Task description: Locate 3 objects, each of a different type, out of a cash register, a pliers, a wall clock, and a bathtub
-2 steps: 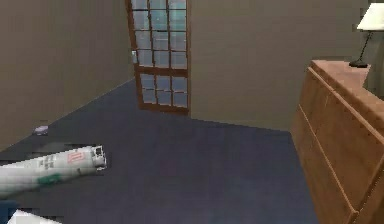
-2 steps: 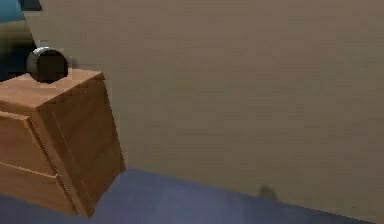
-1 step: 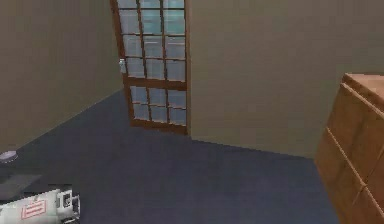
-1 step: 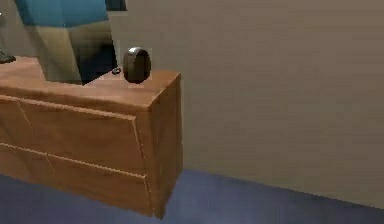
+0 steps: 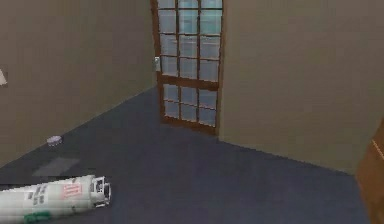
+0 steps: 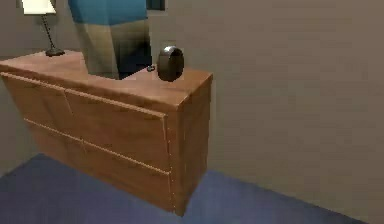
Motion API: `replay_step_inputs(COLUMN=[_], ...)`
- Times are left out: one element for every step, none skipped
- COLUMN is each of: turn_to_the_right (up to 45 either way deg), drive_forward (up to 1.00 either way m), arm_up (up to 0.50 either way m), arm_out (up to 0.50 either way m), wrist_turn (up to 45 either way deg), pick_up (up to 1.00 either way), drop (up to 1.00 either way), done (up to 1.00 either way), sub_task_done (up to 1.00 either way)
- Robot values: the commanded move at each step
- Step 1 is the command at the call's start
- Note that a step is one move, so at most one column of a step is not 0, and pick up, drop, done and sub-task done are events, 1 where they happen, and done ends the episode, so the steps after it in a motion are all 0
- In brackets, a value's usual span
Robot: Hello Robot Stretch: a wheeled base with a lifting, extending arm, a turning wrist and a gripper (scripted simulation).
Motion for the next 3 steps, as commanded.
replay_step_inputs(turn_to_the_right=[0.0,-27.0,0.0], drive_forward=[0.60,0.00,1.00], arm_up=[0.00,0.00,0.00], arm_out=[0.00,0.00,0.00], wrist_turn=[0.0,0.0,0.0], pick_up=[0.00,0.00,0.00], drop=[0.00,0.00,0.00], done=[0.00,0.00,0.00], sub_task_done=[0.00,0.00,0.00])
